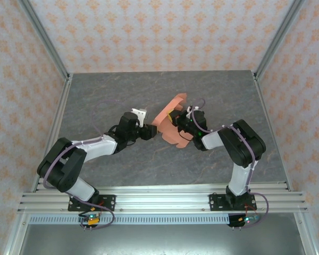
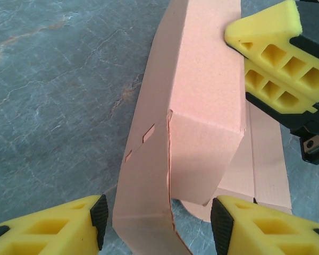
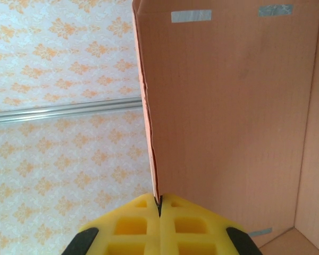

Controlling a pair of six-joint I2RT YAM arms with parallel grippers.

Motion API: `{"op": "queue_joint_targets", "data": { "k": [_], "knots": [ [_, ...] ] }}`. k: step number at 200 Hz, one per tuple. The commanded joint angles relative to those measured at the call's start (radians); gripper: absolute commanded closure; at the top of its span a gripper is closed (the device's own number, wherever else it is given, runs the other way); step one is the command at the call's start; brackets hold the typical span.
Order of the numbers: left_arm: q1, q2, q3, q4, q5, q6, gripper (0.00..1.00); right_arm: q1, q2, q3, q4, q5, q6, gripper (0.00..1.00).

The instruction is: Fold the paper box

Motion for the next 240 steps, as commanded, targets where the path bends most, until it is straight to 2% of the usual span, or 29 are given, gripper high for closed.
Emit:
{"op": "queue_joint_targets", "data": {
  "k": [1,33,74,91,109,127,157,179,240],
  "knots": [
    [0.0,-0.061,-0.041,-0.02,-0.002,-0.018,0.43,-0.006,0.033,-0.011,0.122,0.008,0.025,1.0],
    [0.0,-0.177,-0.134,0.026,0.014,-0.004,0.4,-0.008,0.043,-0.002,0.115,0.01,0.033,1.0],
    [0.0,-0.279,-0.222,0.015,-0.106,0.029,0.37,-0.012,0.053,0.007,0.13,-0.011,0.056,1.0],
    [-0.001,-0.233,-0.253,0.102,-0.087,0.113,0.36,-0.016,0.062,0.005,0.163,-0.023,0.09,1.0],
    [0.0,-0.171,-0.237,0.121,-0.129,0.132,0.36,-0.016,0.065,0.004,0.177,-0.036,0.099,1.0],
    [0.0,-0.144,-0.214,0.157,-0.118,0.143,0.36,-0.016,0.063,-0.011,0.184,-0.033,0.106,1.0],
    [-0.001,-0.081,-0.239,0.369,-0.059,0.18,0.36,-0.015,0.056,-0.025,0.191,-0.032,0.112,1.0],
    [-0.002,-0.012,-0.196,0.394,-0.023,0.215,0.37,-0.015,0.062,-0.025,0.204,-0.039,0.132,1.0],
    [-0.009,0.106,-0.125,0.46,-0.051,0.219,0.47,-0.015,0.053,-0.054,0.218,-0.03,0.133,1.0]
  ]
}}
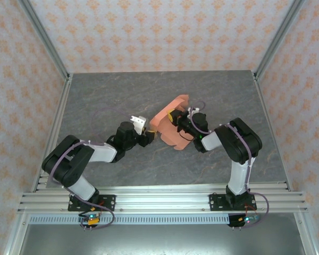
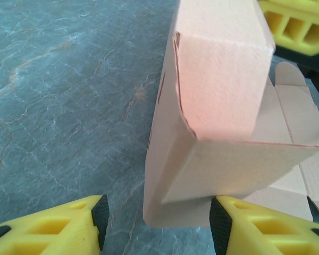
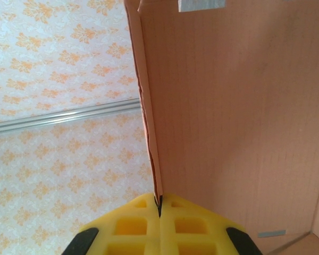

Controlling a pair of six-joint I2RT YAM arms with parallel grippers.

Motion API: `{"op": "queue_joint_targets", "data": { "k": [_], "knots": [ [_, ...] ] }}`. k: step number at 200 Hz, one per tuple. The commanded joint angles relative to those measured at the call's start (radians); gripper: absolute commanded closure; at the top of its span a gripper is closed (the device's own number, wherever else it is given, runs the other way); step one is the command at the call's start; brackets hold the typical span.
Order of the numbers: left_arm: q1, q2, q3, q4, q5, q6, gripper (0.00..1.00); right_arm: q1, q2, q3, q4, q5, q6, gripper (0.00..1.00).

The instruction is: Fold the paper box

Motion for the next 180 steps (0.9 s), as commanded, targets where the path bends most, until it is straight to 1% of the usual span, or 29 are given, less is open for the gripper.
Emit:
{"op": "queue_joint_targets", "data": {
  "k": [1,26,61,85,119,133,163,180],
  "knots": [
    [-0.009,0.019,0.042,0.086,-0.008,0.028,0.47,-0.006,0.003,-0.025,0.059,-0.003,0.011,1.0],
    [-0.015,0.031,0.077,0.054,-0.027,0.021,0.53,-0.006,0.002,-0.037,0.059,0.0,0.017,1.0],
    [-0.042,0.068,0.101,0.059,-0.025,0.007,0.54,0.007,0.002,-0.04,0.05,0.022,0.014,1.0],
    [-0.06,0.091,0.099,0.095,-0.028,-0.013,0.53,0.022,0.005,-0.037,0.05,0.04,0.019,1.0],
    [-0.086,0.119,0.106,0.095,-0.065,-0.017,0.54,0.033,0.013,-0.049,0.055,0.069,0.036,1.0],
    [-0.095,0.133,0.109,0.099,-0.097,-0.017,0.57,0.038,0.013,-0.054,0.055,0.079,0.036,1.0],
    [-0.1,0.169,0.118,0.133,-0.153,-0.071,0.59,0.059,0.008,-0.067,0.059,0.109,0.047,1.0],
    [-0.108,0.191,0.13,0.144,-0.187,-0.093,0.58,0.078,-0.001,-0.085,0.061,0.154,0.046,1.0]
  ]
}}
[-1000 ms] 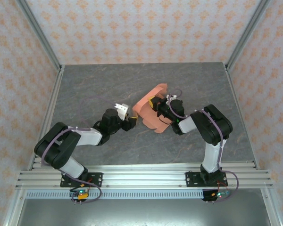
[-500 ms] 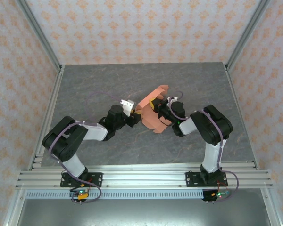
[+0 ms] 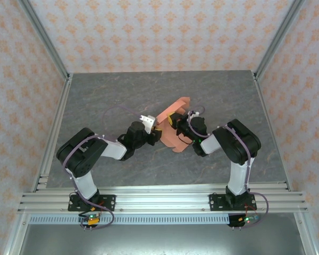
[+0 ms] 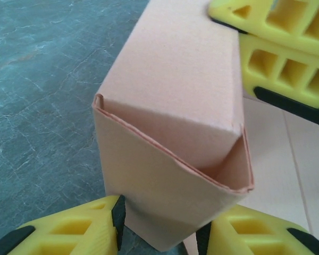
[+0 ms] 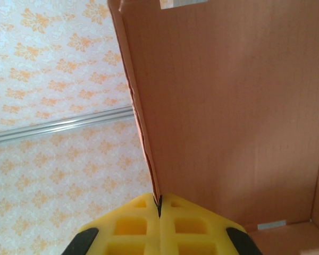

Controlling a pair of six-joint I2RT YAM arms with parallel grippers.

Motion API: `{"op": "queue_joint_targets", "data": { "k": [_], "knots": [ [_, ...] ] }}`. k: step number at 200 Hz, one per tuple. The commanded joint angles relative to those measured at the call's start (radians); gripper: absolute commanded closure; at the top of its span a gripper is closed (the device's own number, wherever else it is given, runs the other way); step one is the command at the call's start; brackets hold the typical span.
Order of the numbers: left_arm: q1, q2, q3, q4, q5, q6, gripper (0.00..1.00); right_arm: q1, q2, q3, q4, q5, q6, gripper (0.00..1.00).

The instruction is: Fold the paper box

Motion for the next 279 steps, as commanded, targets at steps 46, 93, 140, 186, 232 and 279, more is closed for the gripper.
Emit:
{"op": "queue_joint_targets", "data": {
  "k": [46,93,140,186,232,279],
  "knots": [
    [-0.036,0.094,0.053,0.095,-0.183,-0.123,0.58,0.079,-0.062,-0.122,-0.011,0.239,0.094,1.0],
    [-0.054,0.122,0.089,0.104,-0.264,-0.154,0.66,0.161,-0.103,-0.106,-0.099,0.375,0.143,1.0],
    [-0.056,0.126,0.115,0.101,-0.288,-0.136,0.81,0.19,-0.124,-0.099,-0.138,0.419,0.163,1.0],
    [-0.056,0.134,0.106,0.121,-0.296,-0.064,0.92,0.204,-0.19,-0.146,-0.203,0.375,0.154,0.66],
    [-0.056,0.125,0.102,0.095,-0.291,-0.002,0.94,0.206,-0.536,-0.29,-0.518,0.366,0.035,0.53],
    [-0.054,0.066,0.089,0.036,-0.257,0.095,0.94,0.213,-1.107,-0.159,-1.194,0.509,-0.455,0.43]
  ]
}}
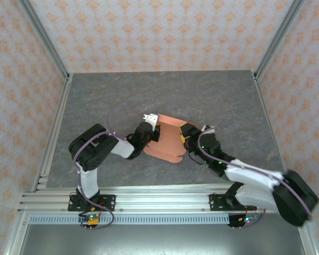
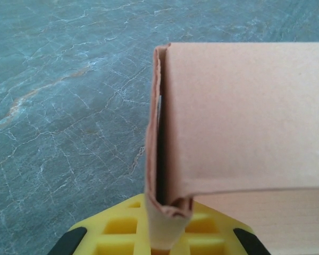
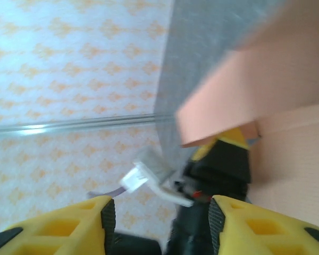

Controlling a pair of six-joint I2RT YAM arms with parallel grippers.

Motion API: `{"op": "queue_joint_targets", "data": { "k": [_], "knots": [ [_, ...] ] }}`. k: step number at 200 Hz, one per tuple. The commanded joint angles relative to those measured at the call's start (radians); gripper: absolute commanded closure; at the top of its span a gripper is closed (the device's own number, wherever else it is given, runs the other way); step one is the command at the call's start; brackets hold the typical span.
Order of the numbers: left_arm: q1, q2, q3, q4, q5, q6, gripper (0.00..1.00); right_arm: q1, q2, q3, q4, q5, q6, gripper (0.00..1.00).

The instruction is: Fold the paper box

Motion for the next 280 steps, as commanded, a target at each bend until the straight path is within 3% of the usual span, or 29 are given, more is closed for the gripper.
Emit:
{"op": "queue_joint_targets", "data": {
  "k": [1,22,43,82,121,154,176,218,280],
  "knots": [
    [-0.001,-0.058,0.003,-0.01,0.008,0.081,0.94,-0.002,-0.191,0.095,-0.434,0.126,-0.325,0.42],
    [0.001,-0.066,0.004,-0.033,0.062,0.124,0.94,-0.121,-0.184,0.229,-0.59,-0.004,-0.547,0.41],
    [0.007,-0.065,-0.008,-0.02,0.115,0.144,0.94,-0.243,-0.008,0.402,-0.726,-0.205,-0.741,0.4],
    [0.013,-0.057,-0.019,-0.014,0.193,0.18,0.93,-0.313,0.345,0.681,-0.927,-0.414,-1.122,0.37],
    [0.016,-0.027,-0.038,0.022,0.237,0.204,0.91,-0.331,0.559,0.784,-0.948,-0.652,-1.242,0.38],
    [0.016,0.005,-0.017,0.044,0.232,0.205,0.89,-0.331,0.633,0.776,-0.901,-0.647,-1.261,0.4],
    [0.016,0.012,-0.015,0.075,0.218,0.202,0.86,-0.329,0.677,0.764,-0.878,-0.676,-1.255,0.46],
    [0.016,0.012,-0.036,0.13,0.187,0.17,0.74,-0.33,0.696,0.751,-0.86,-0.661,-1.227,0.52],
    [0.016,0.012,-0.102,0.313,0.11,0.111,0.73,-0.33,0.696,0.725,-0.887,-0.582,-1.233,0.59]
  ]
}}
